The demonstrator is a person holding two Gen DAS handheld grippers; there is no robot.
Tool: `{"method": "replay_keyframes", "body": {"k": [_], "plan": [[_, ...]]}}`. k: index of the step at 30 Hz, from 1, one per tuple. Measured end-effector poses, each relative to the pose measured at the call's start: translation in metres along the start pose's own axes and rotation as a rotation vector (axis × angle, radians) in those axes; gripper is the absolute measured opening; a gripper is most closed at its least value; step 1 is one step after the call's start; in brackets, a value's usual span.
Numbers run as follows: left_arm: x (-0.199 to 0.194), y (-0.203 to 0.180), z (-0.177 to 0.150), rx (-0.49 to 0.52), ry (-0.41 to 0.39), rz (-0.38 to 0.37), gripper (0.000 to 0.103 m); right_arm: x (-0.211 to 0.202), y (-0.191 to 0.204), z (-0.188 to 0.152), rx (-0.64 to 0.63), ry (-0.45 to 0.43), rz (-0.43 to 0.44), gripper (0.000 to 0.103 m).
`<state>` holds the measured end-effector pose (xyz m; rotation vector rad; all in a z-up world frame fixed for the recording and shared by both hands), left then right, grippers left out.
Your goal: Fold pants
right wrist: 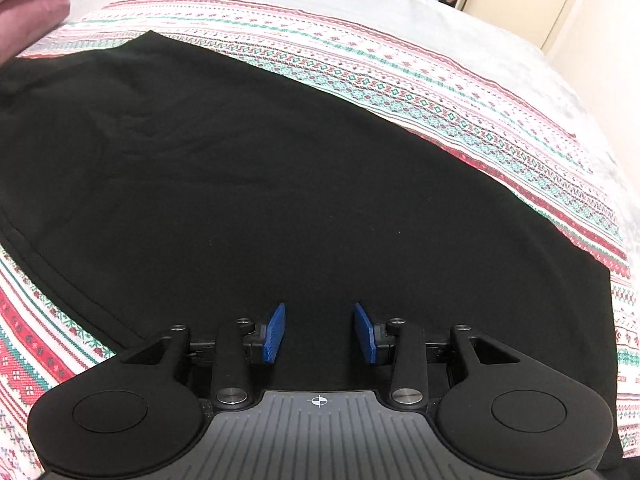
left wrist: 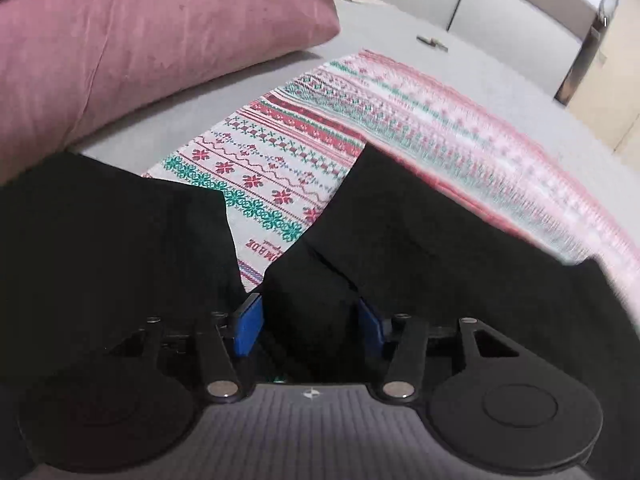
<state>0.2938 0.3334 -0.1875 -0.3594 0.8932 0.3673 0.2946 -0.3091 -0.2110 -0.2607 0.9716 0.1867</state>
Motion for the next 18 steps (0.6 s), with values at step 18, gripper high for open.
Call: {"method": "replay_keyframes", "body": {"k": [18], "plan": [[-0.009,-0.004,0.002,0.077,-0.075,0.110,0.058,-0.009,-0.060,-0.021,0.182,0.031,0.122,0.038]]}}
Point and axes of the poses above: each gripper's, at about its wrist camera, not at the fingertips, and x roughly the way its jaws point, y to its left, z to its top, the point moved 10 cm from there along x, roughly the way its jaws point, and after that the axes turned 1 degree about x, right-handed, at the moved point
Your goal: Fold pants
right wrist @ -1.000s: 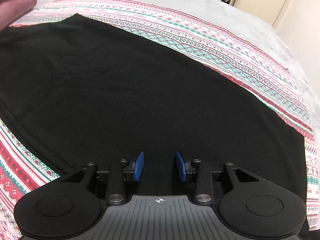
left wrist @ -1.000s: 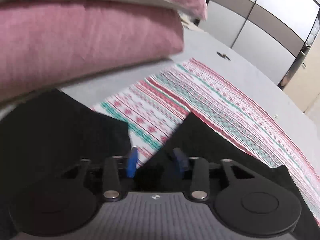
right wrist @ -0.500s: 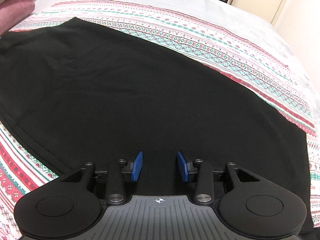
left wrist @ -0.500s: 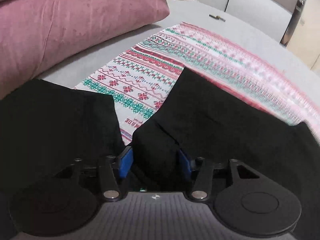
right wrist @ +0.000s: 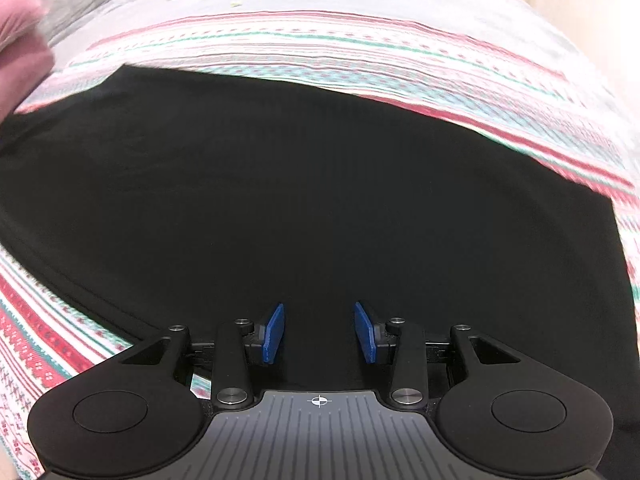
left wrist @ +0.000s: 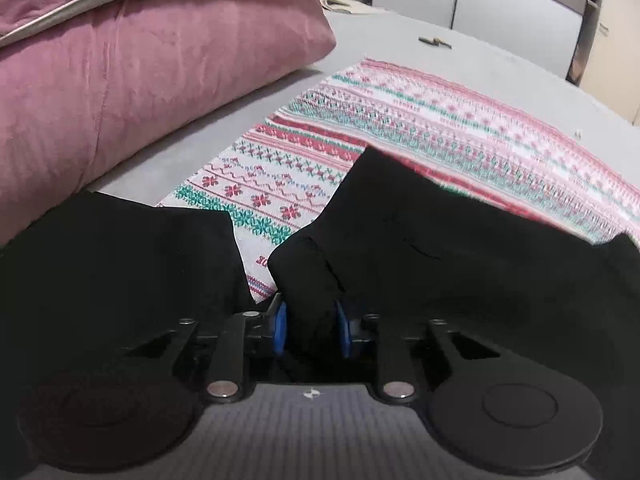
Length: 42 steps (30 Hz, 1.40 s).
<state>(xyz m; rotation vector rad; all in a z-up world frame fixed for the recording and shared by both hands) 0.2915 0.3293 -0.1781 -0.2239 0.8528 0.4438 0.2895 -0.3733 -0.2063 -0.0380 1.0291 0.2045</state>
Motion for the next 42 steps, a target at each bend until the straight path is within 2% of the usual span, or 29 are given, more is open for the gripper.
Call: {"method": "replay_keyframes", "body": {"k": [2,5,7,8,9,11,14,16,18,20,23,28,30,33,34,35,36,37,39,42], "plan": [[-0.015,-0.002,0.008,-0.005,-0.048,-0.005,0.065,-0.005,-0.015,-0.001,0.036,-0.005,-0.006,0.038],[-0.041,-0.004,0.024,0.034,-0.163,0.048,0.072,-0.021,-0.030,0.004,0.068,-0.055,-0.060,0.039],[-0.055,-0.004,0.032,0.053,-0.228,0.098,0.073,-0.033,-0.039,0.012,0.108,-0.112,-0.053,0.050],[-0.060,-0.007,0.035,0.052,-0.248,0.094,0.073,-0.039,-0.046,0.017,0.148,-0.140,-0.054,0.058],[-0.062,-0.012,0.036,0.048,-0.255,0.068,0.073,-0.045,-0.049,0.021,0.182,-0.160,-0.064,0.061],[-0.062,-0.029,0.031,0.053,-0.240,-0.008,0.073,-0.049,-0.067,0.025,0.255,-0.179,-0.089,0.061],[-0.058,-0.072,0.013,0.124,-0.196,-0.120,0.073,-0.047,-0.086,0.023,0.367,-0.170,-0.076,0.061],[-0.053,-0.106,-0.004,0.200,-0.160,-0.178,0.073,-0.036,-0.089,0.017,0.384,-0.123,-0.069,0.061],[-0.046,-0.133,-0.022,0.268,-0.114,-0.211,0.073,-0.020,-0.092,0.004,0.348,-0.043,-0.123,0.061],[-0.035,-0.150,-0.040,0.332,-0.055,-0.205,0.073,-0.010,-0.097,-0.009,0.311,-0.010,-0.155,0.062],[-0.015,-0.159,-0.066,0.372,0.045,-0.174,0.073,-0.015,-0.113,-0.015,0.373,-0.030,-0.139,0.062],[-0.012,-0.154,-0.070,0.377,0.032,-0.159,0.077,-0.024,-0.155,-0.031,0.412,-0.019,-0.234,0.061],[-0.011,-0.152,-0.069,0.370,0.035,-0.160,0.078,-0.032,-0.172,-0.039,0.416,-0.016,-0.297,0.057],[-0.011,-0.152,-0.066,0.352,0.037,-0.154,0.078,-0.043,-0.176,-0.044,0.424,-0.033,-0.275,0.053],[-0.011,-0.152,-0.065,0.337,0.036,-0.156,0.078,-0.049,-0.180,-0.045,0.418,-0.039,-0.318,0.055],[-0.013,-0.153,-0.064,0.321,0.037,-0.162,0.077,-0.057,-0.187,-0.045,0.402,-0.048,-0.417,0.058],[-0.014,-0.155,-0.063,0.308,0.038,-0.177,0.077,-0.065,-0.193,-0.044,0.393,-0.068,-0.480,0.058],[-0.018,-0.158,-0.062,0.301,0.036,-0.193,0.077,-0.073,-0.199,-0.043,0.413,-0.102,-0.491,0.058],[-0.026,-0.164,-0.062,0.301,0.023,-0.215,0.077,-0.085,-0.211,-0.048,0.547,-0.157,-0.414,0.060],[-0.033,-0.177,-0.065,0.317,0.006,-0.246,0.078,-0.082,-0.222,-0.064,0.629,-0.141,-0.347,0.060]]}}
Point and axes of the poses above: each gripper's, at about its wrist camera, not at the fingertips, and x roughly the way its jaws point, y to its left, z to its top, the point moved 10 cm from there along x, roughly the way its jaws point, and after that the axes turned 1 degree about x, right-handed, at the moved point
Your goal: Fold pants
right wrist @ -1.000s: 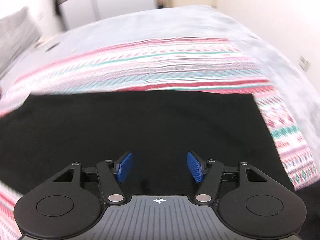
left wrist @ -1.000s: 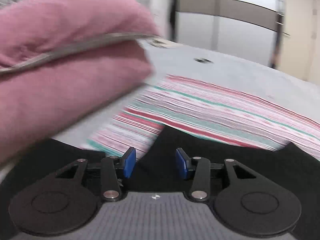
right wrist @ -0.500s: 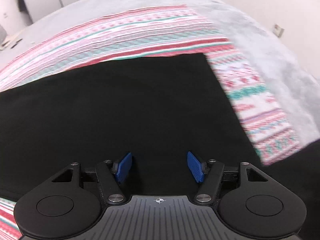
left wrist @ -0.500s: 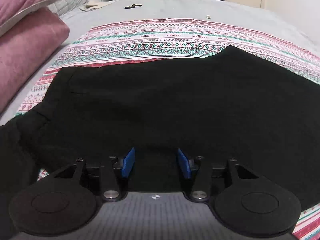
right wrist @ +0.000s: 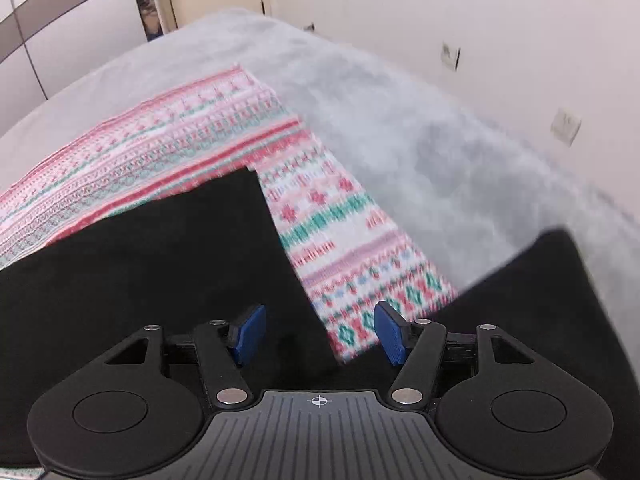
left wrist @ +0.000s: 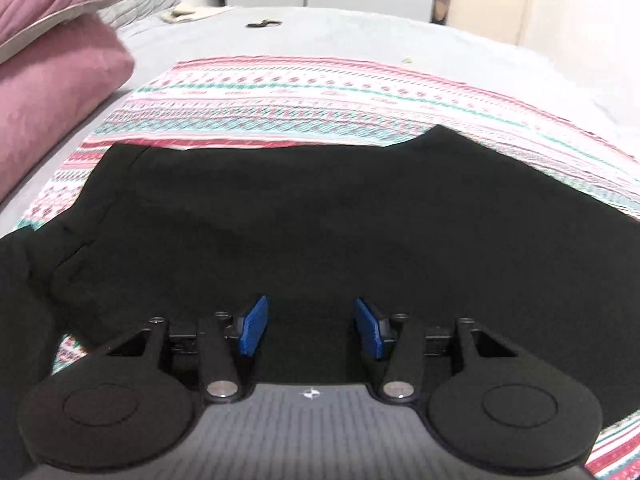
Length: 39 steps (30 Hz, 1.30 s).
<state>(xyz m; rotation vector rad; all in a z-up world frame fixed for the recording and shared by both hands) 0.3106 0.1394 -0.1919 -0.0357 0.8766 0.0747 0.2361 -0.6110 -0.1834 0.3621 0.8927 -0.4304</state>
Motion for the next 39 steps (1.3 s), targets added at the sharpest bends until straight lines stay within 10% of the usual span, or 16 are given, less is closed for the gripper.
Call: {"method": "replay_keyframes", "body": {"k": [11,23,31,39], "plan": [[-0.004,-0.047,0.002,0.053,-0.031,-0.077,0.078,0.024,0.015,-0.008,0.015,0.064,0.196,0.062],[0.013,-0.068,-0.002,0.130,-0.002,-0.049,0.081,0.023,0.035,-0.011,-0.002,0.072,0.243,0.018],[0.010,-0.066,0.000,0.109,0.002,-0.068,0.081,-0.029,0.107,0.004,-0.174,-0.096,0.262,0.018],[0.014,-0.062,-0.001,0.083,0.018,-0.082,0.081,-0.094,0.266,-0.025,-0.516,-0.294,0.386,0.018]]}}
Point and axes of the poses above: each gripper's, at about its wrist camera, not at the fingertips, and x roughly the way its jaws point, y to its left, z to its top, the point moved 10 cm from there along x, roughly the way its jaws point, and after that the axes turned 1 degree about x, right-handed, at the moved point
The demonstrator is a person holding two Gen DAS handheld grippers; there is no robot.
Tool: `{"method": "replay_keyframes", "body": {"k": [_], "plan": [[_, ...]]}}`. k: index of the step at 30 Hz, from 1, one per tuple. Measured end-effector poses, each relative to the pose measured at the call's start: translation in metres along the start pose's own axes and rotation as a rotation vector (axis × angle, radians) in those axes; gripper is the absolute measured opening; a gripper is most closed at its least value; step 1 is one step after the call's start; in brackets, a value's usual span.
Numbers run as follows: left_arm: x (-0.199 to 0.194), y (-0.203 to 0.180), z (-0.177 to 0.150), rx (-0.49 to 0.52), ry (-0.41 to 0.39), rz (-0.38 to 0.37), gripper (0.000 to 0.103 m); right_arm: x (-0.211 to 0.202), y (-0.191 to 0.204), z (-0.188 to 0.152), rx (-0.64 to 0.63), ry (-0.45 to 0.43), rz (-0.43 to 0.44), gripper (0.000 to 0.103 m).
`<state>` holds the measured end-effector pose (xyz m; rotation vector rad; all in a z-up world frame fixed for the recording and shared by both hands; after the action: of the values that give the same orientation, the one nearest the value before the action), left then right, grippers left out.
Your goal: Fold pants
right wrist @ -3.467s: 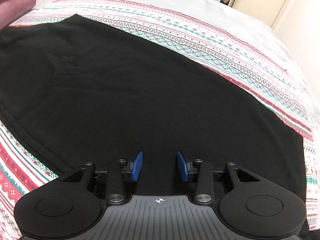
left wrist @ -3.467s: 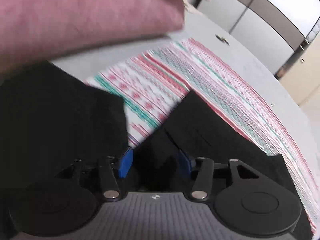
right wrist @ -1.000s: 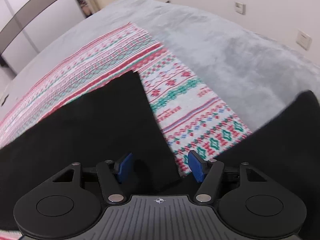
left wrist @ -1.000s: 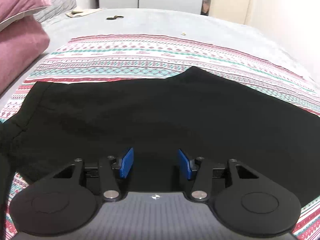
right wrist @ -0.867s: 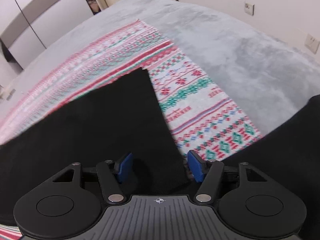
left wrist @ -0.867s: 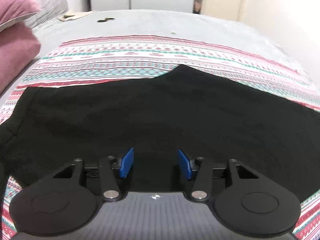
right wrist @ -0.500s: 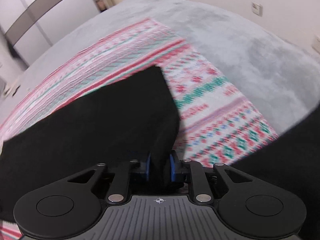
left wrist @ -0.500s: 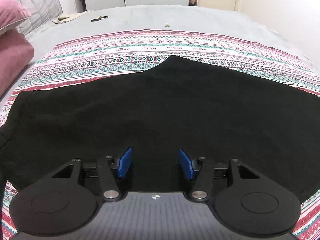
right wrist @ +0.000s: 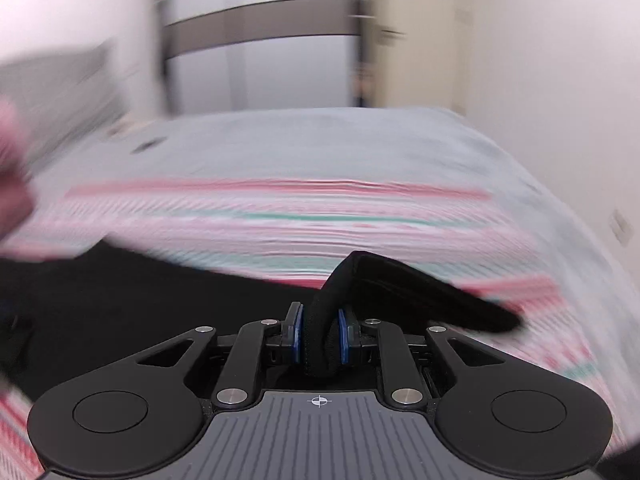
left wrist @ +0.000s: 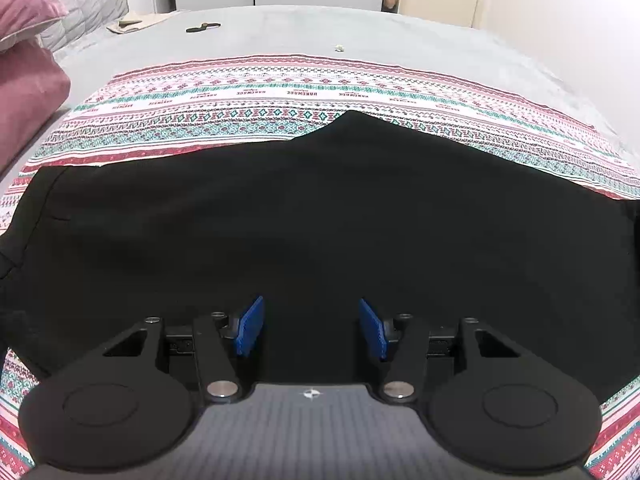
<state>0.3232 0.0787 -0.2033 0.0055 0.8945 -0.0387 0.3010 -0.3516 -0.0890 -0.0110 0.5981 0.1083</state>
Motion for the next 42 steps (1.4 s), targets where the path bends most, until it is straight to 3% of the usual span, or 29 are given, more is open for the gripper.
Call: {"method": "replay_keyframes", "body": {"k": [3,6,9,13,16,18,20,23,26,29,31,32,33,34,35,36,39,41,42], "plan": [[0.004,0.000,-0.003,0.008,0.015,-0.001,0.081,0.027,0.088,-0.019,-0.177,0.072,0.095,0.017],[0.005,0.001,-0.005,0.005,0.025,-0.011,0.081,0.055,0.149,-0.055,-0.296,0.176,0.139,0.017],[0.003,0.002,-0.005,0.001,0.024,-0.012,0.081,0.073,0.176,-0.082,-0.374,0.227,0.140,0.017],[0.001,-0.001,-0.003,-0.005,0.017,-0.034,0.081,0.076,0.182,-0.086,-0.408,0.231,0.120,0.024],[-0.003,-0.004,-0.002,0.001,0.004,-0.044,0.087,0.066,0.174,-0.078,-0.288,0.275,0.228,0.040],[-0.005,-0.009,-0.001,0.012,-0.005,-0.055,0.087,0.055,0.153,-0.058,-0.136,0.261,0.306,0.063],[-0.006,-0.013,0.000,0.018,-0.014,-0.063,0.088,0.050,0.121,-0.038,0.028,0.233,0.343,0.074],[-0.006,-0.019,-0.001,0.031,-0.016,-0.071,0.088,0.055,0.056,-0.023,0.240,0.212,0.248,0.074],[-0.003,-0.024,-0.003,0.044,-0.009,-0.075,0.088,0.074,0.001,-0.044,0.407,0.300,0.112,0.076],[0.000,-0.026,-0.004,0.047,-0.002,-0.075,0.088,0.090,-0.007,-0.068,0.536,0.397,0.171,0.076],[0.000,-0.025,-0.005,0.045,0.001,-0.074,0.088,0.094,0.000,-0.073,0.504,0.402,0.153,0.076],[0.001,-0.024,-0.005,0.043,0.003,-0.074,0.088,0.093,0.008,-0.072,0.458,0.397,0.135,0.076],[0.001,-0.024,-0.005,0.041,0.005,-0.074,0.088,0.094,0.012,-0.070,0.432,0.395,0.122,0.067],[0.001,-0.023,-0.006,0.038,0.007,-0.075,0.088,0.095,0.017,-0.068,0.413,0.390,0.120,0.054],[0.001,-0.022,-0.006,0.034,0.008,-0.075,0.088,0.099,0.024,-0.067,0.408,0.383,0.129,0.018],[0.002,-0.022,-0.004,0.030,0.009,-0.077,0.088,0.099,0.026,-0.065,0.414,0.381,0.129,0.009],[0.001,-0.022,-0.001,0.018,0.006,-0.093,0.088,0.105,0.040,-0.045,0.423,0.324,0.181,0.009],[-0.001,-0.021,0.001,0.014,-0.004,-0.098,0.088,0.108,0.054,-0.010,0.446,0.207,0.249,0.009],[-0.001,-0.020,0.001,0.011,-0.006,-0.098,0.088,0.111,0.058,0.009,0.496,0.128,0.278,0.014]]}}
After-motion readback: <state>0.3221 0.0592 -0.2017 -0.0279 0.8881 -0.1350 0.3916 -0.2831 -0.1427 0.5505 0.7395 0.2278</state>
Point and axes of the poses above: each gripper's, at about its wrist camera, not at the fingertips, and x roughly the way its jaws point, y to its left, z to its top, the point moved 10 cm from there along x, roughly the way its jaws point, and after that the axes turned 1 degree about x, right-handed, at the moved point
